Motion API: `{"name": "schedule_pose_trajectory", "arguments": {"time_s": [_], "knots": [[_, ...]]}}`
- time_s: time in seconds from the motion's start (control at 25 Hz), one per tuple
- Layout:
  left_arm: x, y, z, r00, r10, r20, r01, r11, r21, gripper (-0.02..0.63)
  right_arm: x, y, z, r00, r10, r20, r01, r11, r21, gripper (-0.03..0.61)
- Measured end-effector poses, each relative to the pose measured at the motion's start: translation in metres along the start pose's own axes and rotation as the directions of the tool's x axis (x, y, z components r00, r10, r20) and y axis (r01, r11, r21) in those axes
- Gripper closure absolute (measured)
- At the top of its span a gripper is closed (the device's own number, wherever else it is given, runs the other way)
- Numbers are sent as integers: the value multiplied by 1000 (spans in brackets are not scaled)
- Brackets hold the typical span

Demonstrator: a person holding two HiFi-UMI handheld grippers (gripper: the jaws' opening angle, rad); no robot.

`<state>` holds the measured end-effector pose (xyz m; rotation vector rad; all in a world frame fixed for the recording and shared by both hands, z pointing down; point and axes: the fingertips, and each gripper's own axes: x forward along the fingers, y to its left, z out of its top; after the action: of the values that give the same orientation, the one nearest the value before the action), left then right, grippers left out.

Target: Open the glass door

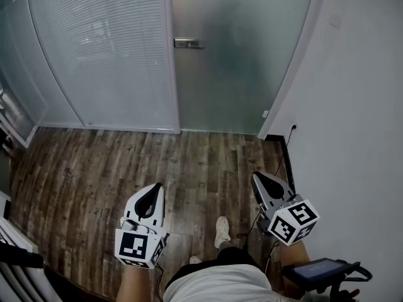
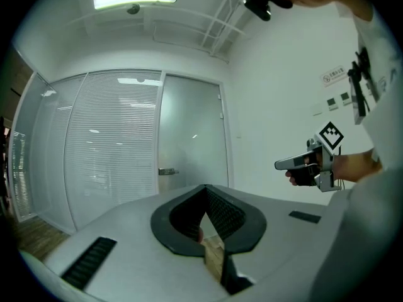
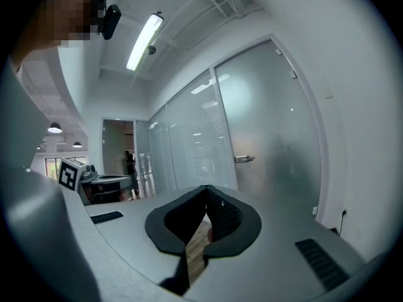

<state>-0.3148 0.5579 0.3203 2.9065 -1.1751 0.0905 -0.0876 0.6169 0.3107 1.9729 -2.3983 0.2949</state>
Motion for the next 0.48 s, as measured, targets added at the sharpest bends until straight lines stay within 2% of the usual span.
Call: {"name": "schedule_pose_trajectory", "arguments": {"time_s": [0.24, 0.48], "knots": [[62, 27, 8, 999, 33, -1, -33, 999, -10, 620, 59, -36, 16, 999, 41, 21, -41, 999, -9, 577], [147, 30, 27, 999, 32, 3, -32, 999, 4, 620, 104, -108, 38, 998, 35, 46, -35, 999, 7, 577]]}}
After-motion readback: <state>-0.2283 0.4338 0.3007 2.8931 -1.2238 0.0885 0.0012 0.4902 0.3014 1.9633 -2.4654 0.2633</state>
